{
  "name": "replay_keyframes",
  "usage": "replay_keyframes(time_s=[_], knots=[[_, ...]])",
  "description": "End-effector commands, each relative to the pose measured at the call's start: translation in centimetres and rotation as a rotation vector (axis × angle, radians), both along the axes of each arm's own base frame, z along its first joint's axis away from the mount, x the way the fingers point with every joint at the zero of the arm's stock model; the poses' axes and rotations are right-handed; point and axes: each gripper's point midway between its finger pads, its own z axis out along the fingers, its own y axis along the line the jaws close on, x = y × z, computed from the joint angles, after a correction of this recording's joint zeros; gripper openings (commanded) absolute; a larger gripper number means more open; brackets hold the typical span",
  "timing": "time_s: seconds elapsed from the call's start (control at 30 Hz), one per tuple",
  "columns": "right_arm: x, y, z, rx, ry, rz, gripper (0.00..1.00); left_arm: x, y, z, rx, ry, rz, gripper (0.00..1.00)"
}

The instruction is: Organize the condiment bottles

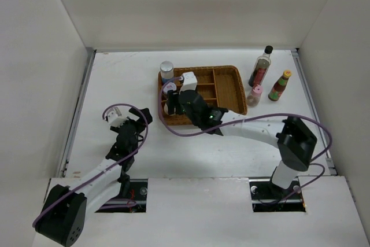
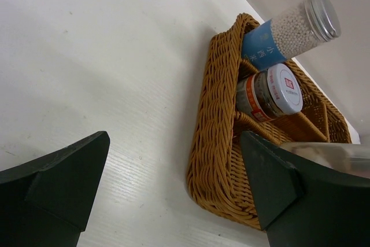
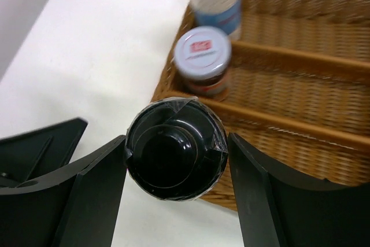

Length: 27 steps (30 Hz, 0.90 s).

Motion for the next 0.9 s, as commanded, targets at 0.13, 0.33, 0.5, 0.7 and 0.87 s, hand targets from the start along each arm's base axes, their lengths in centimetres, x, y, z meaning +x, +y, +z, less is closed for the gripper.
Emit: replay_keyframes(time_s=[0.13,0.33,0.5,0.7,0.87], knots=[[0.7,4.8,1.7,0.036,-0.075,0.058,0.56,0.0,-0.8,-0.1,-0.037,-0.004,-0.037,1.0],[-0.4,6.3,-3.3,-0.073,-0.024,0.075,0.63,0.1,-0.9,-0.2,-0.038,-0.001,-0.04,1.0],[-0.3,6.4,-3.1,-0.074,-0.028,0.07,0.85,0.1,-0.9,-0.3,-0.037,0.004,-0.039,1.0],[-0.7,3.0,3.1,-0.016,-0.084,0.052,0.99,0.1,-0.8,-0.2,-0.04,0.0,-0.038,1.0],[1.2,-4.9,8.1,0.009,-0.158,-0.062,1.0,0.1,-0.9,0.0,-0.044,-0.008,-0.044,1.0]])
